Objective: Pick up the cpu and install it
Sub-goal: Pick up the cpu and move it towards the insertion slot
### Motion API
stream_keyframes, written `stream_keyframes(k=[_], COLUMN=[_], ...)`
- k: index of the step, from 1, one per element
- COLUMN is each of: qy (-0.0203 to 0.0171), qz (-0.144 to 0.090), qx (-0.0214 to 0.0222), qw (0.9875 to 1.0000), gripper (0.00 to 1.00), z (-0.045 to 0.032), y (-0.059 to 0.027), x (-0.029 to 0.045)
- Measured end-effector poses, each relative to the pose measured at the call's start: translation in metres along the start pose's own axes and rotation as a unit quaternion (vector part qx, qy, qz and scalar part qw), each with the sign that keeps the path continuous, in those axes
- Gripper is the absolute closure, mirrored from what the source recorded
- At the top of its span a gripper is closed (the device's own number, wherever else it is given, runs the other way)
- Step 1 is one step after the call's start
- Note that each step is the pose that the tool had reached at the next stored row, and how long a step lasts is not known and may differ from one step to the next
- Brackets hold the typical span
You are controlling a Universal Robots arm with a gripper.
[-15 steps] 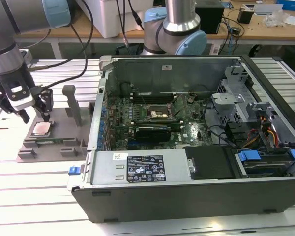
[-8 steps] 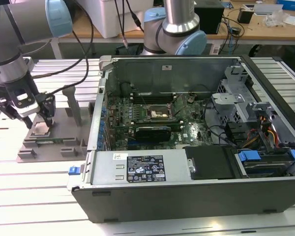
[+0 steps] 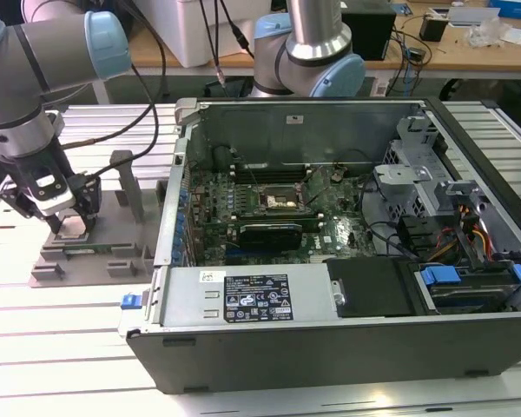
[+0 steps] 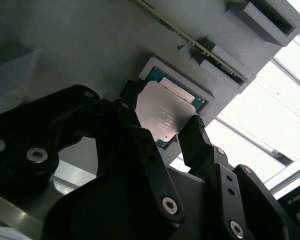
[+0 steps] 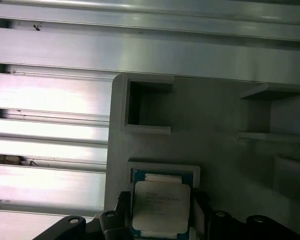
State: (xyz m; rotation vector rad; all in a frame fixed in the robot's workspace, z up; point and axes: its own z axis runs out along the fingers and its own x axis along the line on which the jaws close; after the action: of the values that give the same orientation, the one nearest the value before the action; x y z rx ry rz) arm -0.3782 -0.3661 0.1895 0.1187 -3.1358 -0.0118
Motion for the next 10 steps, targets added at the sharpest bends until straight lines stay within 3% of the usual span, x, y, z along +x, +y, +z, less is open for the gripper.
stream_keyframes(k=[10], qy=[-0.0006], qz=[0.0], qx=[-0.0003], qw=[1.0], gripper=[0.46], z=[-0.0022], y=[0.0001], x=[-0.0002])
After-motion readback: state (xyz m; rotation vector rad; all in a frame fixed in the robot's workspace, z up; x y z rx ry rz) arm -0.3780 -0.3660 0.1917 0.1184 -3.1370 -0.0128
